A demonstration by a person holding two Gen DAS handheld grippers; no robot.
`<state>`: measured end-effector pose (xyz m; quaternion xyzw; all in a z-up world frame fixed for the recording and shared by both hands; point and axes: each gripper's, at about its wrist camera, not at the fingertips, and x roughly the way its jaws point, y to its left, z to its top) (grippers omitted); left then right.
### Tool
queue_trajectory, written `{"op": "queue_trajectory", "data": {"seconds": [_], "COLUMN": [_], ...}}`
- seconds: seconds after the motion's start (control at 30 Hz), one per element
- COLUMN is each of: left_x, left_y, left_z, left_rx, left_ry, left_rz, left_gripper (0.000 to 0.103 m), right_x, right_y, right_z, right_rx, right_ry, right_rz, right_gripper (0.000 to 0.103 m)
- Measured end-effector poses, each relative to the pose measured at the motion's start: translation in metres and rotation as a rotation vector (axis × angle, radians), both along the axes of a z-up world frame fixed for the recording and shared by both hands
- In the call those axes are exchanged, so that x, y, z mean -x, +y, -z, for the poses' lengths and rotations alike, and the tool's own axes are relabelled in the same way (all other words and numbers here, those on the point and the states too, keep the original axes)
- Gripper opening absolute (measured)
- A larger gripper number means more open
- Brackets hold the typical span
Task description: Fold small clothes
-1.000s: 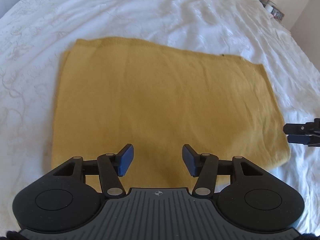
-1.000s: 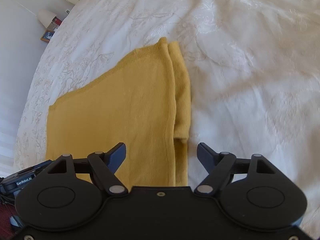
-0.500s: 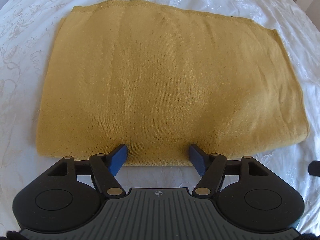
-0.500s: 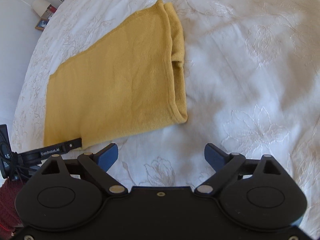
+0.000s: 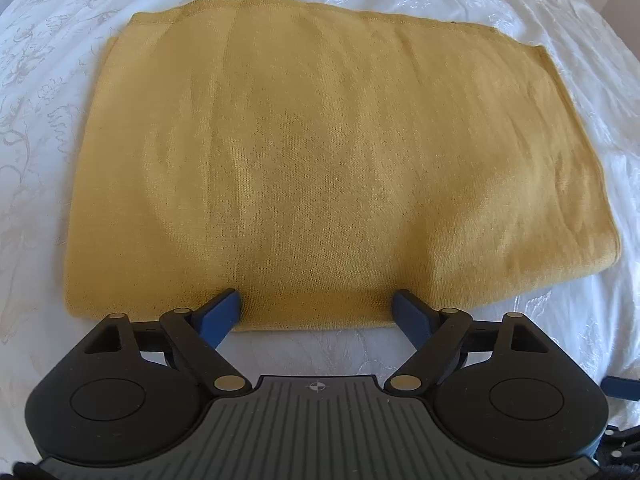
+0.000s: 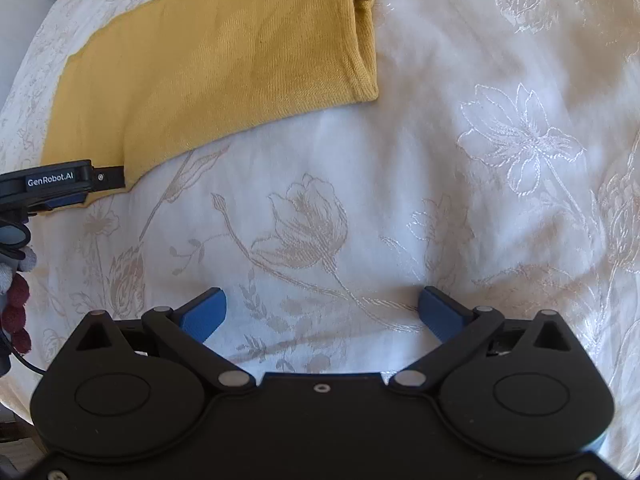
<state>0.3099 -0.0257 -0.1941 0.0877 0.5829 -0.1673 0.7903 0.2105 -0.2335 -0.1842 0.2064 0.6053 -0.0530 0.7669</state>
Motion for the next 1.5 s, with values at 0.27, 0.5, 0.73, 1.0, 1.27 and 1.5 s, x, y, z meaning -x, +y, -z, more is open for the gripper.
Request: {"op": "queue_trajectory", "data": {"seconds": [0.27, 0.5, 0.73, 1.0, 1.27, 1.5], "left_x": [0.001, 0.012, 0.023, 0.023, 0.028, 0.021], "left_y": [-0.005, -0.014, -0.018, -0.024, -0.03, -0.027], "left_z": [0.014, 0.024, 0.023, 0.025, 0.025, 0.017], "left_rx": [-0.005, -0.029, -0.052, -0.079, -0.088, -0.094], "left_ry": [0.0, -0.045, -0.062, -0.055, -0.053, -0.044], "left_rz": [0.021, 0.012, 0.002, -0.026, -0.04, -0.042], "left_gripper": [0.103, 0.103, 0.103, 0.103, 0.103, 0.103], "right_x": [-0.001, 0.002, -0.003, -0.046, -0.11, -0.134], "right_y": [0.015, 0.015, -0.025, -0.099, -0.128, -0.141], "right_z": [0.009, 0.01, -0.022, -0.053, -0.024, 0.007], "right_rx": [0.084, 0.095, -0.053, -0.126, -0.252, -0.393], "right_ry": [-0.018, -0.054, -0.09, -0.303, -0.327, -0.3], "right_rz": [-0.002, -0.015, -0.001, 0.046, 0.033, 0.028], "right_gripper": [0.103, 0.103, 0.085, 0.085, 0.085, 0.086]}}
